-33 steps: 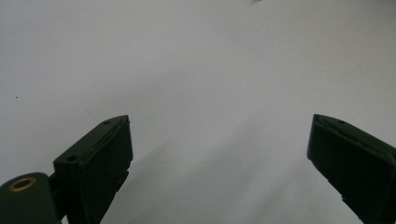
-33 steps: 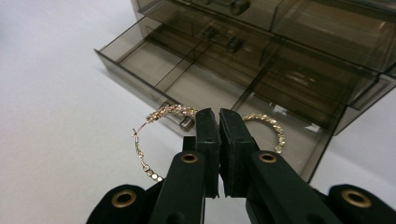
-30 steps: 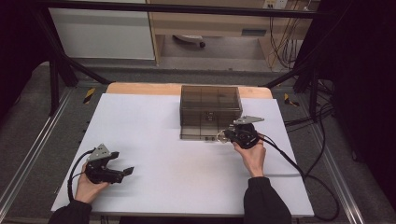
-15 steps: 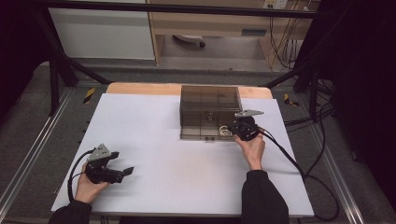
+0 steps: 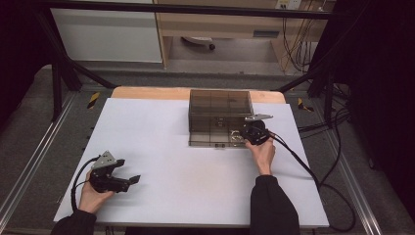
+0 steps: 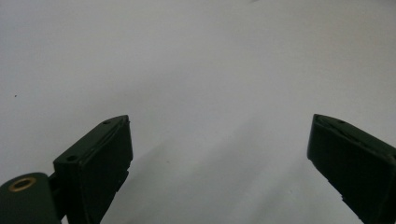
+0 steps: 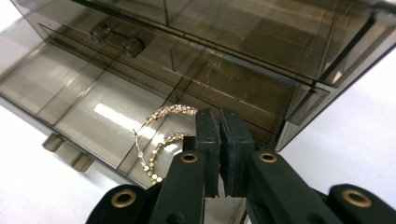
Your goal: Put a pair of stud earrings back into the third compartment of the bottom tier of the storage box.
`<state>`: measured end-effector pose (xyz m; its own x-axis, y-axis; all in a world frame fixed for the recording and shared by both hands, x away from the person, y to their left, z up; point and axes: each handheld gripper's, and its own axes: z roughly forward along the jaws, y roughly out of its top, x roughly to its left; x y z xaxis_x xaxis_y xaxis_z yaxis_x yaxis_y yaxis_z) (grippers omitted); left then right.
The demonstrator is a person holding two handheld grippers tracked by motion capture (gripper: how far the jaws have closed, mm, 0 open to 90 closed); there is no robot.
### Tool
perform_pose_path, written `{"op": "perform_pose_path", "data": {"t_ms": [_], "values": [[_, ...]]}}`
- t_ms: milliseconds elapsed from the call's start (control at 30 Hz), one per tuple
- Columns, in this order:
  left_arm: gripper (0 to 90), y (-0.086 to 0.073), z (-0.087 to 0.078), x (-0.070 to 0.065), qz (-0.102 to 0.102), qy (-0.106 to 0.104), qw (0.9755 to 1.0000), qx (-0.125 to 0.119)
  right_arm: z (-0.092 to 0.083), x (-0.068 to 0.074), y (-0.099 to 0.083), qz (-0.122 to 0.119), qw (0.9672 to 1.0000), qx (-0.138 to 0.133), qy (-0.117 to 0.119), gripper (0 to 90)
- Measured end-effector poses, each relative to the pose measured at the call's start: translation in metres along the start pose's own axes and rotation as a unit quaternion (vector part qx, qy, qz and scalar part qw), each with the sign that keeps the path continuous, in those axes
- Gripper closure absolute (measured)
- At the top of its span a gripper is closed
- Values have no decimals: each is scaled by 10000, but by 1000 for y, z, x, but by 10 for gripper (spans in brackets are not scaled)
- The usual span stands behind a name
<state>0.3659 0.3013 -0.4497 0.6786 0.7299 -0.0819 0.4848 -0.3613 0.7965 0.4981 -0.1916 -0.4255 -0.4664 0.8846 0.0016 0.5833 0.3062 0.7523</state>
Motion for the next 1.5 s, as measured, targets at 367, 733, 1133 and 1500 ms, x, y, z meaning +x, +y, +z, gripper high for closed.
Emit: {"op": "perform_pose_path", "data": {"t_ms": [367, 733, 1133, 1500], "values": [[66, 0, 0, 0, 8, -5, 10000, 0, 10, 1, -4, -133, 9996, 210, -122, 869], [66, 0, 0, 0, 7, -3, 10000, -2, -8, 5, -3, -135, 9998, -60, 153, 758], [66, 0, 0, -1, 10, -2, 10000, 3, -45, 18, -14, -253, 9979, -374, 466, 285], [66, 0, 1, -1, 16, -8, 10000, 10, -69, 11, -43, 93, 9946, -608, 832, 69]]}}
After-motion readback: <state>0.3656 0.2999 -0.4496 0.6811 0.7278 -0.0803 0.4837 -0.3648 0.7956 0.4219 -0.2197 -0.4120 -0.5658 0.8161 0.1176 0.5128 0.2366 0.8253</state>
